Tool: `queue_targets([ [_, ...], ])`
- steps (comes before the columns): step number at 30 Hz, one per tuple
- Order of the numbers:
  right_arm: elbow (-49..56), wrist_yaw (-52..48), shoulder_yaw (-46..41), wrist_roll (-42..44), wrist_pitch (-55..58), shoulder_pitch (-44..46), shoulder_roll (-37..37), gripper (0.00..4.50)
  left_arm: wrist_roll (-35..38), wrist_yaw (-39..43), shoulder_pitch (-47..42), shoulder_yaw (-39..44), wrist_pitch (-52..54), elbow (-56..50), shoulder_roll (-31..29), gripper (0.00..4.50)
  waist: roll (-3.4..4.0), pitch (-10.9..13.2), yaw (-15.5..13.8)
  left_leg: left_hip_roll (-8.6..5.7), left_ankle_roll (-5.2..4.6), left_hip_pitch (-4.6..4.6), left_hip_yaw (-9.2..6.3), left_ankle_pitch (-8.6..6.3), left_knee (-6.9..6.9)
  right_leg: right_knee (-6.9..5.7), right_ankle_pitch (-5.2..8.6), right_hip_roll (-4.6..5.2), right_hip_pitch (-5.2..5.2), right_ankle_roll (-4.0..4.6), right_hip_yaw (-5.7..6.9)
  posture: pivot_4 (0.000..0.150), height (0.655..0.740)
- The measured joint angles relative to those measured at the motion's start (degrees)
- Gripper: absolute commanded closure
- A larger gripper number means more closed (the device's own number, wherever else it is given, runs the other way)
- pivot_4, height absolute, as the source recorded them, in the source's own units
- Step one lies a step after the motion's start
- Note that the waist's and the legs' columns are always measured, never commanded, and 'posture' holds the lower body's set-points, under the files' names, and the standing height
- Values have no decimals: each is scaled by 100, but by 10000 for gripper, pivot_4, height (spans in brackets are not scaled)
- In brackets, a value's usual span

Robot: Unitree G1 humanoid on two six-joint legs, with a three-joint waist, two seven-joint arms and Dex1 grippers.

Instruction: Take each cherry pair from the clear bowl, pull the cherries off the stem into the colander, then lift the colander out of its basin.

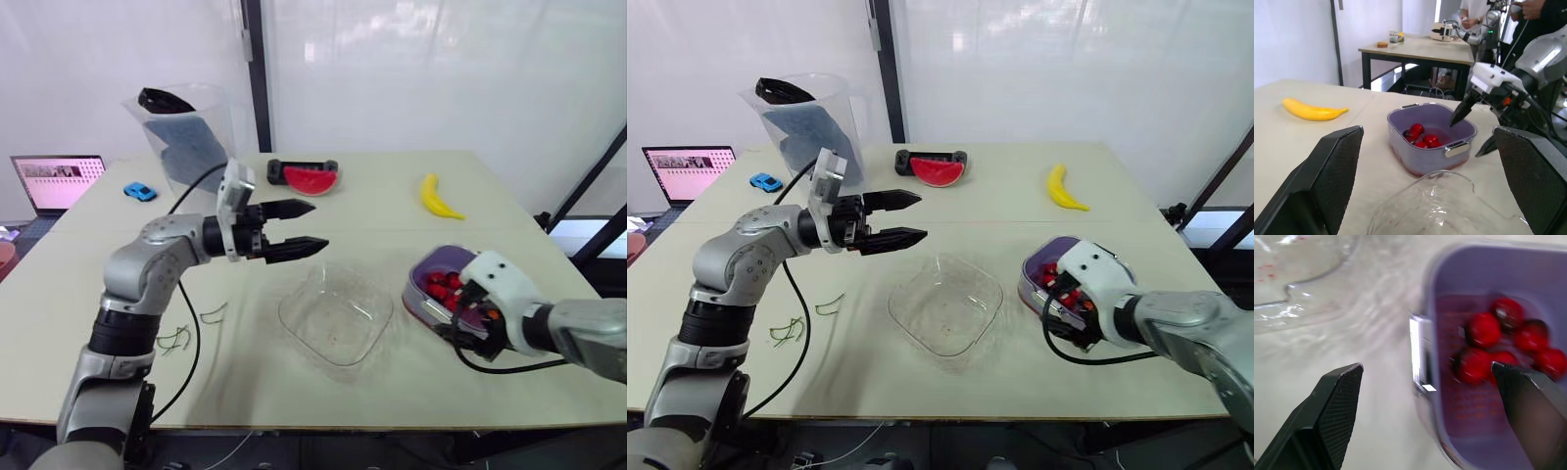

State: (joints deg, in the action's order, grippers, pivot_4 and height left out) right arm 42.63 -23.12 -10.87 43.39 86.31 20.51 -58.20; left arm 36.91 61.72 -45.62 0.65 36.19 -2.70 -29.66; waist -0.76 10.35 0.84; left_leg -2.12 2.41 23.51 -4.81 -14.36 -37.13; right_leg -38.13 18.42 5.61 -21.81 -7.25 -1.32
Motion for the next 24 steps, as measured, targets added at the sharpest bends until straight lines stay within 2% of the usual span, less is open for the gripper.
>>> queue_targets([
  [2, -131, 5, 264, -33, 19, 116, 109, 0, -2, -67, 79, -2, 33, -48, -2, 442, 0, 0, 0, -1, 0, 0, 0, 0, 0, -1, 0, 0, -1, 0, 0, 1500, 7400],
  [5, -270, -47, 524, -55, 45, 354, 106, 8504, -4, -121, 140, 6, 64, -128, -24, 0, 0, 0, 0, -1, 0, 0, 1, 0, 0, -1, 0, 0, -2, 0, -1, 1500, 7400],
  [7, -381, -103, 689, -64, 62, 574, 90, 18099, 15, -206, 231, 32, 73, -267, -19, 0, 0, 0, 0, 0, 0, 0, 0, 0, 0, -1, 0, 0, -2, 0, -1, 1500, 7400],
  [17, -868, -235, 1387, -335, 103, 1239, 14, 18099, 203, -580, 548, 107, 228, -722, -68, 0, 0, 0, -1, 0, 0, 0, 1, 0, 1, -1, 0, 0, -5, 0, -2, 1500, 7400],
  [22, -986, -292, 1484, -454, 116, 1296, -18, 40591, 233, -682, 669, 108, 227, -819, -133, 0, 0, 0, -2, -1, 0, 0, 2, 0, 1, -1, 0, 0, -5, 0, -3, 1500, 7400],
  [23, -1025, -317, 1483, -463, 121, 1308, -23, 43039, 233, -691, 682, 108, 227, -819, -152, 0, 0, 0, -2, -1, 0, 0, 2, 0, 1, -1, 0, -1, -6, 0, -3, 1500, 7400],
  [24, -1026, -321, 1484, -486, 122, 1311, -23, 42890, 233, -695, 682, 109, 227, -820, -166, 0, 0, 0, -2, -1, 0, 0, 2, 0, 2, -1, 0, -1, -5, 0, -2, 1500, 7400],
])
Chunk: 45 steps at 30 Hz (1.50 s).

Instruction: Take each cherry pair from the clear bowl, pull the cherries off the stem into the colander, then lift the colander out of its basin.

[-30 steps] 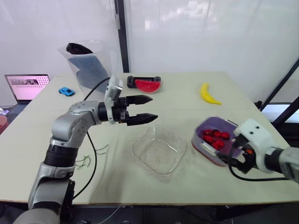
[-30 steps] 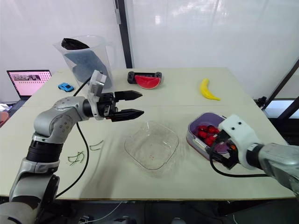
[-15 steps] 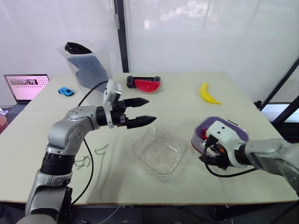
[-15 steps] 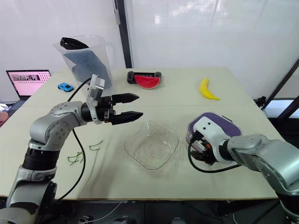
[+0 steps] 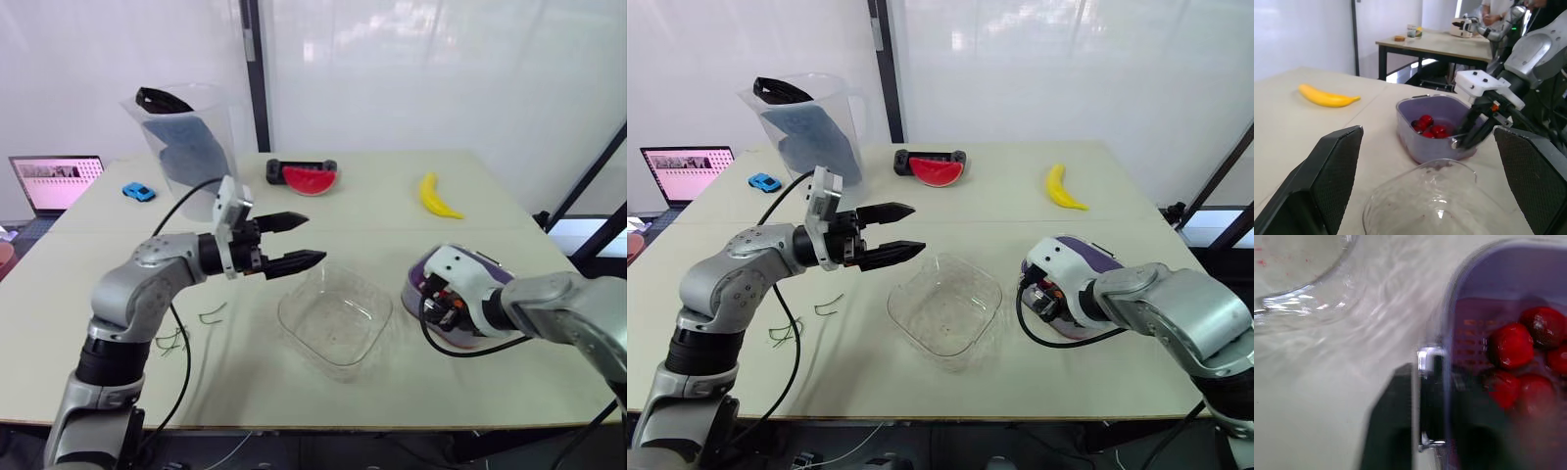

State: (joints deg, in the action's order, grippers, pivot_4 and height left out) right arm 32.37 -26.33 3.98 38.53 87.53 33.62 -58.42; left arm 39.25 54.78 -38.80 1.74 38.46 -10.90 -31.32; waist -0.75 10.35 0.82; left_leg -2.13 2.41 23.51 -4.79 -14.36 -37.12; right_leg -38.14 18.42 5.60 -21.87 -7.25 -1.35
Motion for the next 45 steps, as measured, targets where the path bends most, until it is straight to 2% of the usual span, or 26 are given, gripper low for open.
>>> queue_targets([
  [8, 7, -116, -35, -38, -43, -78, -94, 42890, 0, 4, 1, 1, -11, 0, -71, 0, 0, 0, -7, 0, 0, 0, 0, 0, -1, 1, 0, 0, 2, 0, 0, 1500, 7400],
  [20, 140, -464, -604, 70, -71, -447, -147, 42890, -54, 98, -34, -38, -143, 189, -47, 0, 0, 0, -8, -1, -1, 1, 0, -1, 1, 1, 0, 1, 1, 0, 0, 1500, 7400],
  [33, 278, -1235, -800, 257, -420, -288, -1027, 42890, -198, 96, -197, -90, -295, 347, 156, 0, 3, 2, -7, -1, -1, 2, 3, -1, 0, 2, 0, 1, -1, 0, 0, 1500, 7400],
  [40, 235, -1689, -1521, 641, -415, 64, -1310, 42890, -269, 103, -196, -131, -301, 365, 230, 0, 4, 2, -1, 1, -1, 2, 2, -1, 2, 2, 0, 0, -2, 0, 1, 1500, 7400],
  [45, 103, -1808, -1777, 682, -418, -142, -1462, 42890, -364, 125, -197, -241, -308, 369, 263, 0, 3, 3, -16, 0, -2, 5, 5, -1, 0, 4, 0, 2, -1, 0, -1, 1500, 7400],
])
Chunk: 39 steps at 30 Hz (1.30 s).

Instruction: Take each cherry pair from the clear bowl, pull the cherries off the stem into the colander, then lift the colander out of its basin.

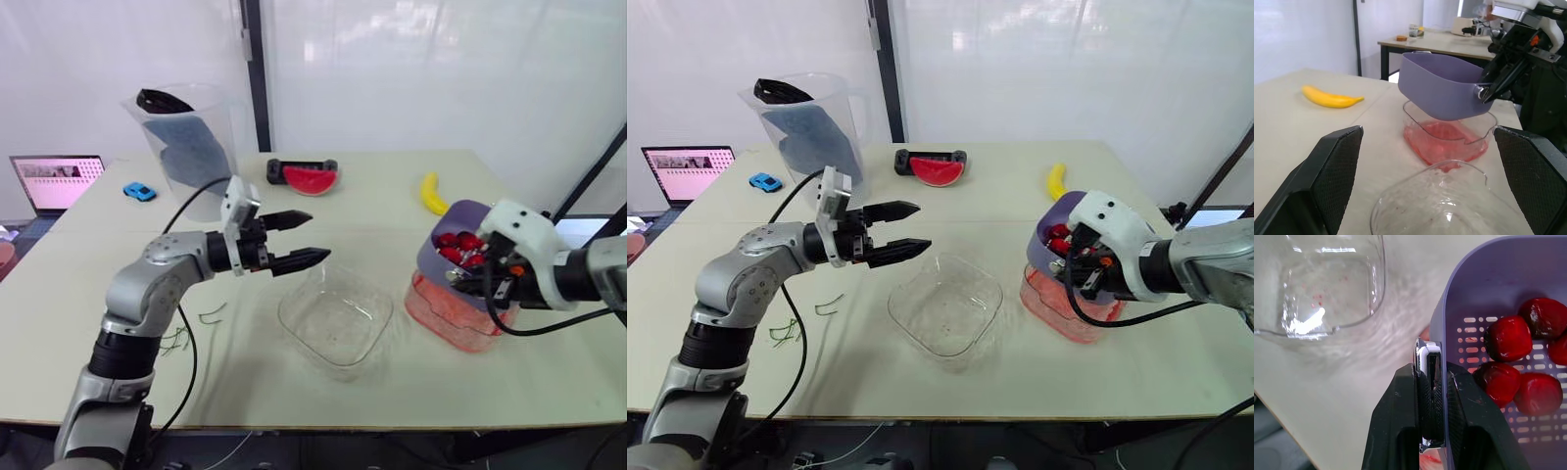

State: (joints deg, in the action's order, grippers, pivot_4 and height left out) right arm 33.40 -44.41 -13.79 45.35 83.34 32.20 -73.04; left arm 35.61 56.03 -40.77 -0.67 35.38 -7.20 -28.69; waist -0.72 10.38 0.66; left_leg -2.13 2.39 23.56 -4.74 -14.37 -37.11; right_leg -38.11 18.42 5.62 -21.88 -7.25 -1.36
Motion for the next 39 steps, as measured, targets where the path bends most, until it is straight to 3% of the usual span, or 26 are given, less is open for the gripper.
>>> queue_targets([
  [12, -53, -26, -366, 142, 9, -77, -94, 42890, -59, 116, -20, -64, -100, 105, 16, 0, 1, 0, 7, 1, 0, 0, 1, 0, 2, -1, 0, -1, -4, 0, -1, 1500, 7400],
  [21, -143, 91, -727, 509, 199, -168, 246, 42890, -126, 159, -22, -77, -101, 147, 16, 0, 1, 0, 4, 1, 0, 0, 0, 0, 2, -1, 0, -1, -3, 0, -1, 1500, 7400],
  [25, -141, 136, -652, 439, 95, -575, 241, 42890, -124, 128, -22, -77, -89, 129, 16, 0, 1, 0, 3, 0, 0, 1, 2, 0, 1, -1, 0, 0, -4, 0, -2, 1500, 7400],
  [39, -138, 126, -212, 346, -391, -458, 0, 42890, -111, 93, -2, -68, 112, -93, -84, 0, 5, 2, 7, 2, 0, 4, 3, 0, 3, -3, 0, -2, -10, 0, -4, 1500, 7400],
])
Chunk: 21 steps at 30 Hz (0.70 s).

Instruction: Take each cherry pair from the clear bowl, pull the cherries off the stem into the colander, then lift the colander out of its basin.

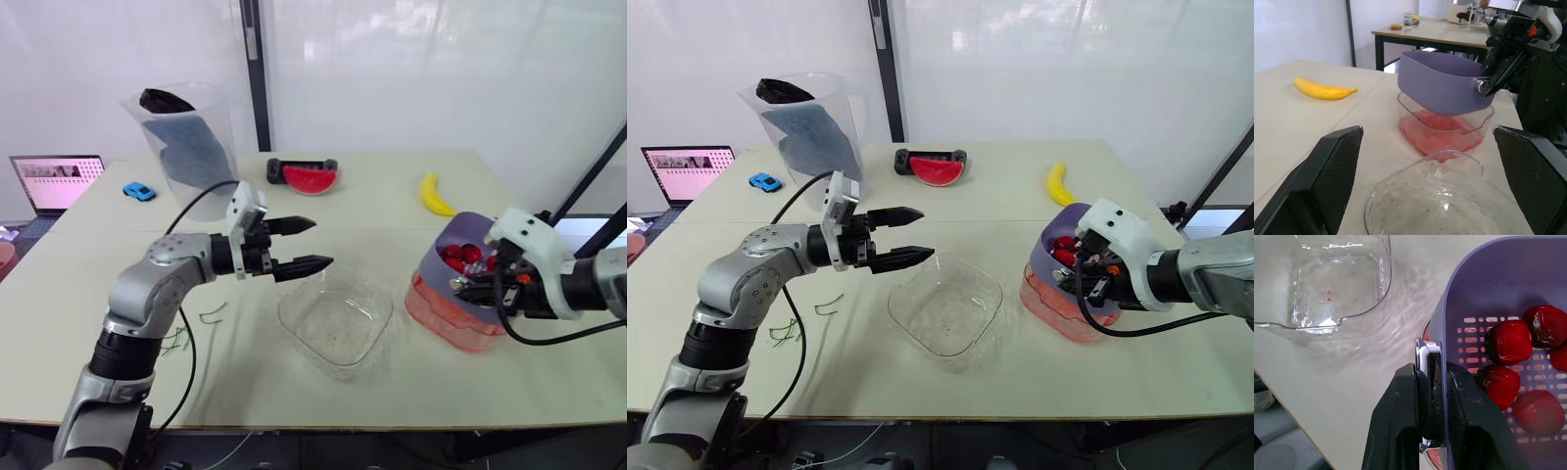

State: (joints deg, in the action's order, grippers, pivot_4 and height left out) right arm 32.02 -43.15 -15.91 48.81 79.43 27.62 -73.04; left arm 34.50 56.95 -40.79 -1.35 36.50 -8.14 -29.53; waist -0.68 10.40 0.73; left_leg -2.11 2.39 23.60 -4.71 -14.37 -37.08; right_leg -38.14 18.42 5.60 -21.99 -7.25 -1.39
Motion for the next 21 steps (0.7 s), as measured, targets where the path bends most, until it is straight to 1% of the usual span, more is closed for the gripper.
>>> queue_targets([
  [3, -85, 55, 64, -105, -75, -3, -8, 42890, -2, 1, 21, 19, 30, -6, -129, 0, 0, 0, 13, 0, 0, 0, 1, 0, 1, 0, 0, -1, -2, 0, 0, 1500, 7400],
  [7, -85, -140, 196, -86, -71, -44, -211, 42890, -3, -3, 124, 58, 29, -11, -256, 0, 1, 0, 6, 1, 0, 0, 1, 0, 1, 0, 0, 0, -2, 0, -1, 1500, 7400],
  [11, -251, -336, 470, -132, -295, 238, -330, 42890, -7, -55, 252, 132, 24, -17, -316, 0, 1, 1, 9, 1, 0, 0, 1, 0, 0, 0, 0, 0, -2, 0, -1, 1500, 7400],
  [13, -424, -492, 790, -264, -538, 558, -424, 42890, -10, -72, 318, 207, 10, -39, -409, 0, 4, 2, 20, 1, 0, 1, 3, 0, 2, -1, 0, 0, -8, 0, -3, 1500, 7400],
  [16, -846, -949, 1696, -767, -1117, 1458, -412, 42890, -25, -125, 543, 332, -8, -56, -563, 0, 11, 4, 56, 2, 0, 1, 10, 0, 7, -2, 0, 0, -18, 0, -9, 1500, 7400],
  [18, -1284, -1390, 2454, -1319, -1626, 2251, -160, 42890, -32, -215, 765, 424, -44, -93, -627, 0, 14, 6, 76, 4, 1, 5, 8, 0, 7, -2, 0, -1, -24, 0, -7, 1500, 7400],
  [21, -2287, -2083, 3536, -2241, -2476, 3292, 557, 42890, -21, -387, 1101, 622, -56, -306, -705, 0, 13, 9, 119, 3, 2, 17, 9, 1, 4, -2, 0, -1, -33, 0, -8, 1500, 7400],
])
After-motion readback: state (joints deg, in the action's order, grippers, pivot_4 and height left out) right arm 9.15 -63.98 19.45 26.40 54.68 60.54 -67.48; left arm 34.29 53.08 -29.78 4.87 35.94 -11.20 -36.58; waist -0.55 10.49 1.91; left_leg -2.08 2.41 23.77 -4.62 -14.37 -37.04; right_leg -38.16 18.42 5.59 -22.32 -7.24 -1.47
